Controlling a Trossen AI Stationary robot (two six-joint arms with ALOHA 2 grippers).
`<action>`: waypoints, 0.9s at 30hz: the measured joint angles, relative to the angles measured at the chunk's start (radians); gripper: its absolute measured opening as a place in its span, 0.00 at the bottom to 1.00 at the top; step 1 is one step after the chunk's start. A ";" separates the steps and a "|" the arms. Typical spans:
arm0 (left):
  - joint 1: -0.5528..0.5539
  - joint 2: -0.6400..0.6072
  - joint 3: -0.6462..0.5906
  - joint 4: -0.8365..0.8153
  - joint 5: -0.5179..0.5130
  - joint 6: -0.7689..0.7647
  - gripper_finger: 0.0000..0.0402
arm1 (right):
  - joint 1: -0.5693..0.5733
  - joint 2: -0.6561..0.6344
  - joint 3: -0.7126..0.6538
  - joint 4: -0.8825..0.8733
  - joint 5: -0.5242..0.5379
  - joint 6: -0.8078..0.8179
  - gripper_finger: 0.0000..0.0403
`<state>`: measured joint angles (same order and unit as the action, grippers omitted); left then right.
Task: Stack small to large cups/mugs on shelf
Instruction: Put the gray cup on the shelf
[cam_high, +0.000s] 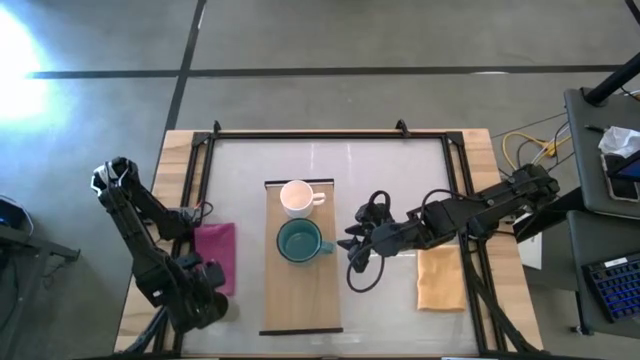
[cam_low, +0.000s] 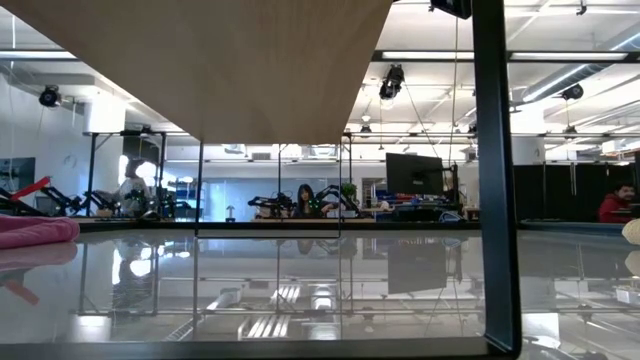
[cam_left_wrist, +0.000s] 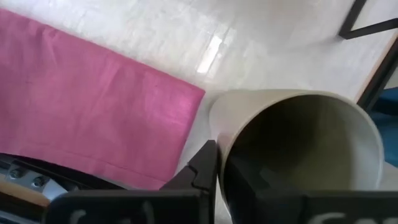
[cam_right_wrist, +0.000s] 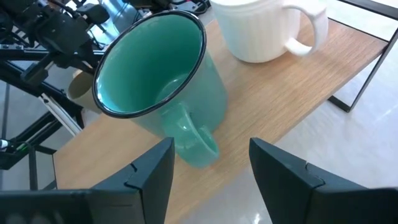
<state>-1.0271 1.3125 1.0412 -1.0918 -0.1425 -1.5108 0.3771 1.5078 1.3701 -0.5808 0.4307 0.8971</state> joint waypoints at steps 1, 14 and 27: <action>0.002 0.000 0.000 0.008 0.000 -0.001 0.01 | 0.000 0.000 0.000 0.000 0.000 0.002 0.50; 0.096 -0.059 0.158 -0.125 0.033 -0.021 0.00 | 0.000 0.000 0.000 -0.027 -0.019 0.012 0.50; 0.221 0.071 0.735 -0.481 -0.016 0.088 0.00 | 0.023 -0.075 0.000 -0.092 0.022 -0.034 0.50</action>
<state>-0.8059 1.3831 1.7764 -1.5726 -0.1586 -1.4227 0.4004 1.4327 1.3701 -0.6732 0.4525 0.8635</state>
